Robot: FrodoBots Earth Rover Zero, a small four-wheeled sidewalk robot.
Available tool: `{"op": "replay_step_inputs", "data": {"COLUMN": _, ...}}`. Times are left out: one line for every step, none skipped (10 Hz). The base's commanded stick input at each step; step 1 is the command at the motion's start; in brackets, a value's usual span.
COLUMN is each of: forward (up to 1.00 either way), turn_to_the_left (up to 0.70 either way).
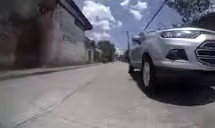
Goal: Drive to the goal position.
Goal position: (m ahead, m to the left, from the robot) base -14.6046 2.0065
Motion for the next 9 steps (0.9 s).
{"op": "replay_step_inputs", "data": {"forward": 0.85, "turn_to_the_left": 0.0}}
{"op": "replay_step_inputs", "data": {"forward": 0.85, "turn_to_the_left": 0.0}}
{"op": "replay_step_inputs", "data": {"forward": 0.85, "turn_to_the_left": 0.0}}
{"op": "replay_step_inputs", "data": {"forward": 0.85, "turn_to_the_left": 0.0}}
{"op": "replay_step_inputs", "data": {"forward": 0.85, "turn_to_the_left": 0.0}}
{"op": "replay_step_inputs", "data": {"forward": 0.85, "turn_to_the_left": 0.0}}
{"op": "replay_step_inputs", "data": {"forward": 0.85, "turn_to_the_left": 0.0}}
{"op": "replay_step_inputs", "data": {"forward": 0.85, "turn_to_the_left": 0.0}}
{"op": "replay_step_inputs", "data": {"forward": 0.85, "turn_to_the_left": 0.0}}
